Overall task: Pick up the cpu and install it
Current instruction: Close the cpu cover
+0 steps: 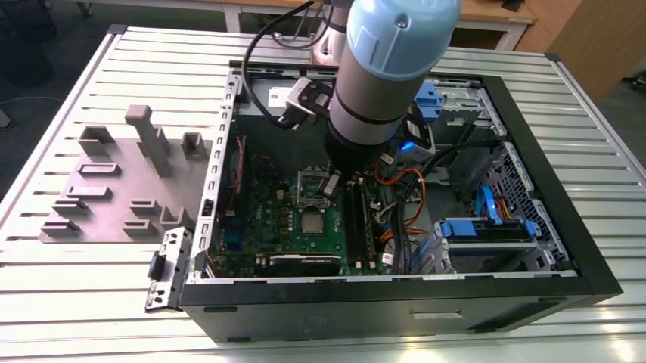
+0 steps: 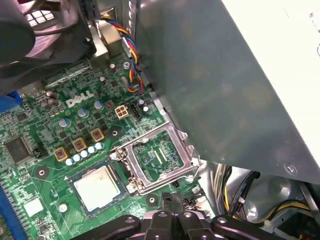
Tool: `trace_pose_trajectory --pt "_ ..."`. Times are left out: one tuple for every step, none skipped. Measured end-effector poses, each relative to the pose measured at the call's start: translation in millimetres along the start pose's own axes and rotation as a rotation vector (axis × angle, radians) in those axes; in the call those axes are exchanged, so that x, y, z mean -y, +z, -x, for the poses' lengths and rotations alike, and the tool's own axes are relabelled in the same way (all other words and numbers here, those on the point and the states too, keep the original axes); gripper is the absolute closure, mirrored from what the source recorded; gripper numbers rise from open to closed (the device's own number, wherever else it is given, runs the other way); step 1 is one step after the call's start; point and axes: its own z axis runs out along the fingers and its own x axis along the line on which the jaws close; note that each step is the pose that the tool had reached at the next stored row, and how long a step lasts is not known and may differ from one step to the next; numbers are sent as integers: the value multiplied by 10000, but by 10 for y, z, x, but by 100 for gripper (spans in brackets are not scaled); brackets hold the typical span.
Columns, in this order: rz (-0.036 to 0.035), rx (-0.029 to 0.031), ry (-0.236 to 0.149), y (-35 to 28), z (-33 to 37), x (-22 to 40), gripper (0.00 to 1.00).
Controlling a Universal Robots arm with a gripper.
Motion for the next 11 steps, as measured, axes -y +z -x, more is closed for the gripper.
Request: trace_pose_trajectory --pt "-1 0 1 4 11 -2 89" --pt "-1 -3 0 7 23 -3 89" --pt "-1 -1 0 14 36 -6 89" --pt "-1 -2 0 21 48 -9 89" --pt "0 -1 0 28 60 -11 89" --pt "0 -2 0 37 73 -13 89" --pt "1 -1 -8 45 81 -14 89" --pt "10 -8 -67 50 82 -15 89" --pt "29 -24 -188 53 82 -14 89" --pt "46 -41 -297 55 81 -14 89" --pt "51 -46 -331 55 82 -12 89"
